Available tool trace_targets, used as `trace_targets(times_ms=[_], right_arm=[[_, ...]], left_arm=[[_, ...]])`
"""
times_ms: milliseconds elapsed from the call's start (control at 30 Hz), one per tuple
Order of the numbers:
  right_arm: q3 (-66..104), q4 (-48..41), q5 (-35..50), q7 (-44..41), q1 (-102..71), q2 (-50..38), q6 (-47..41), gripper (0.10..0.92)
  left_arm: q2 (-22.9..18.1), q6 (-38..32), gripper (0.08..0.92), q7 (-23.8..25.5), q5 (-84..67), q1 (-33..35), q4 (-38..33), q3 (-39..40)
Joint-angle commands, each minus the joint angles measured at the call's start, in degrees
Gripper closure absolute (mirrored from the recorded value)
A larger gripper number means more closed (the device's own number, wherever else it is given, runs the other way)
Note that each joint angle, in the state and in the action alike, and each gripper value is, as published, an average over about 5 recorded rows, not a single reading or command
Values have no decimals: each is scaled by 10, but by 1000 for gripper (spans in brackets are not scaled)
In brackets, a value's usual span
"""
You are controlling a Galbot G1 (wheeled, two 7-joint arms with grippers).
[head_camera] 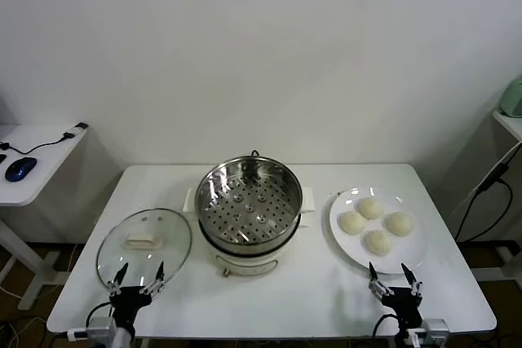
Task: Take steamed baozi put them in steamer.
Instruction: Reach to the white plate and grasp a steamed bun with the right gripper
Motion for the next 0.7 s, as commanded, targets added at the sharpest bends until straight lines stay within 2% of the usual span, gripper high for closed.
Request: trace_targets(times_ms=[33,133,267,367,500,700], right_arm=[[7,-1,-23,14,112,-79,-98,202],[-4,-34,-27,-10,191,-138,-139,203],[-62,-129,-32,-101,331,-238,-148,203],[-145,-192,-45,-199,427,-320,-148,203],[-309,-257,-59,-374,558,-426,-119,203],[-569,-344,-82,-573,781,-471,-23,203]], left_arm=[[5,-2,177,0,-1,1,1,4],[6,-4,177,0,-1,0,2,5],[9,-7,177,1,-3,-2,3,7],[10,-8,177,1,-3,-4,4,7],[11,-9,177,1,-4,-6,4,7],[12,-13,177,2,-3,-8,13,9]])
